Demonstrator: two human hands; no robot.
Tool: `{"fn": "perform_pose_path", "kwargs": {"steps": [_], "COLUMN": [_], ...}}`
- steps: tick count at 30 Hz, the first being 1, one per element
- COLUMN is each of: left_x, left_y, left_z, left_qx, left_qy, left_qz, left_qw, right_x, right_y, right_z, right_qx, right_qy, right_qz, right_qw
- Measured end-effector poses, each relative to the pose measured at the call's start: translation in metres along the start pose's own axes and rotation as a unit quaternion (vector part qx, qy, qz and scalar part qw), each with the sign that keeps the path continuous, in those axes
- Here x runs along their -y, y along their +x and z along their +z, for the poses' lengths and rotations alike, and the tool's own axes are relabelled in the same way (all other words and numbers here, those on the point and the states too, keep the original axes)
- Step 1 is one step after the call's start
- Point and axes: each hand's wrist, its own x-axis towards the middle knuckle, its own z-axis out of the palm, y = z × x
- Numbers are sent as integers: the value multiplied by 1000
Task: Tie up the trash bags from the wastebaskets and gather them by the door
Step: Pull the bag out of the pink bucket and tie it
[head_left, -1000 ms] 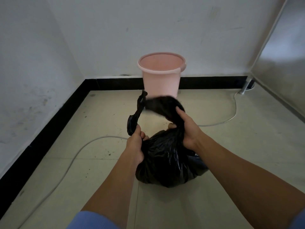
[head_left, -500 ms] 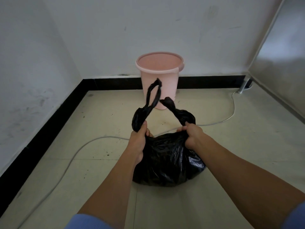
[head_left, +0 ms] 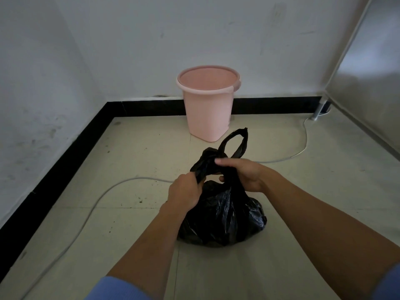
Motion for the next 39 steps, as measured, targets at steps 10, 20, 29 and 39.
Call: {"fn": "perform_pose_path", "kwargs": {"steps": [10,20,29,39], "left_x": [-2,21,11,14], "left_y": [1,1,3,11], "left_z": [7,-17,-19,-16], "left_qx": [103,237,263,79], "left_qy": [-189,-616,-495,-575], "left_qz": [-69,-303,-188,-353], "left_qw": [974,688,806,734], "right_x": [-2,-6,-17,-18], "right_y": [15,15,19,16], "right_z": [0,0,0,10], "right_qx": [-130,-126,-271,-219], "right_qy": [217,-106,-219,-130], "right_qz": [-38,-19,-131,-114], "right_qw": [967,986,928,960]}}
